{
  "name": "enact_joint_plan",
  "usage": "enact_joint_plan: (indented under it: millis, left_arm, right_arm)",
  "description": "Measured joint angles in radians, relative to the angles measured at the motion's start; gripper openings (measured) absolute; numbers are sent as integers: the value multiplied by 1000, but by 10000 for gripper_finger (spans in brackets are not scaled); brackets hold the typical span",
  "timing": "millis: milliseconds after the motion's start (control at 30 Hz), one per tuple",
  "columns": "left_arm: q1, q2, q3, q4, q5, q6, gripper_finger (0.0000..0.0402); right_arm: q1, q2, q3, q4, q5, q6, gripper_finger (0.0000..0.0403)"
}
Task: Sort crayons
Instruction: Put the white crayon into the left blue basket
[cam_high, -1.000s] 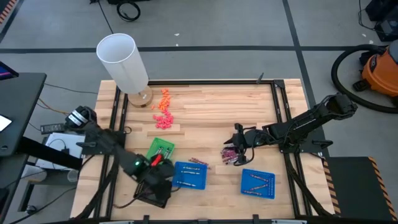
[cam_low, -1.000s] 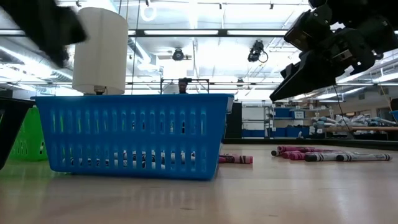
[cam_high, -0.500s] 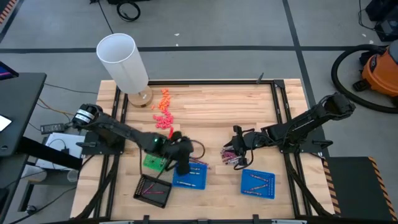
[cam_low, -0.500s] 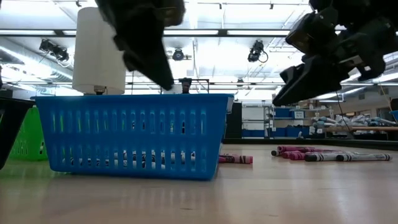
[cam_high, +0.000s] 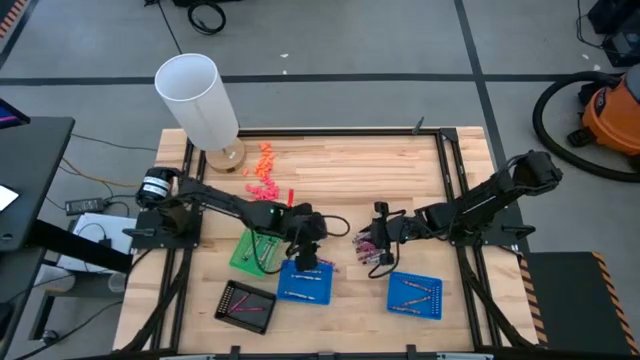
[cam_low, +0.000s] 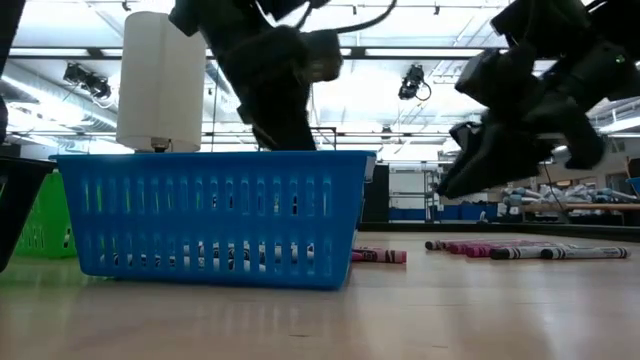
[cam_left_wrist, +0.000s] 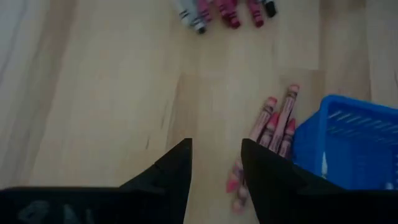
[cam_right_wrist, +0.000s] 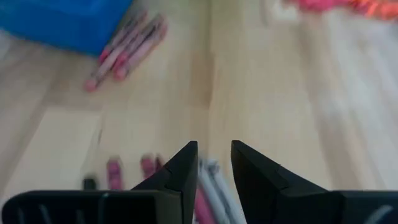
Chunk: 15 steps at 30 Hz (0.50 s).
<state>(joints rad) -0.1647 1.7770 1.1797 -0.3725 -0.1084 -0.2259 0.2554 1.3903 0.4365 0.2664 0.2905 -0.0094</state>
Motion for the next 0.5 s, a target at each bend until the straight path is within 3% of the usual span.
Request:
enact_joint_plan:
  millis: [300,500]
  left_arm:
    - [35,97,71,12,-7,110,148]
    - [107,165,74,197,-37,113,148]
  right_arm:
    - [-3,-52,-3,-21,8,-36,107]
    - [-23,-67,-31,-33,50,6,107]
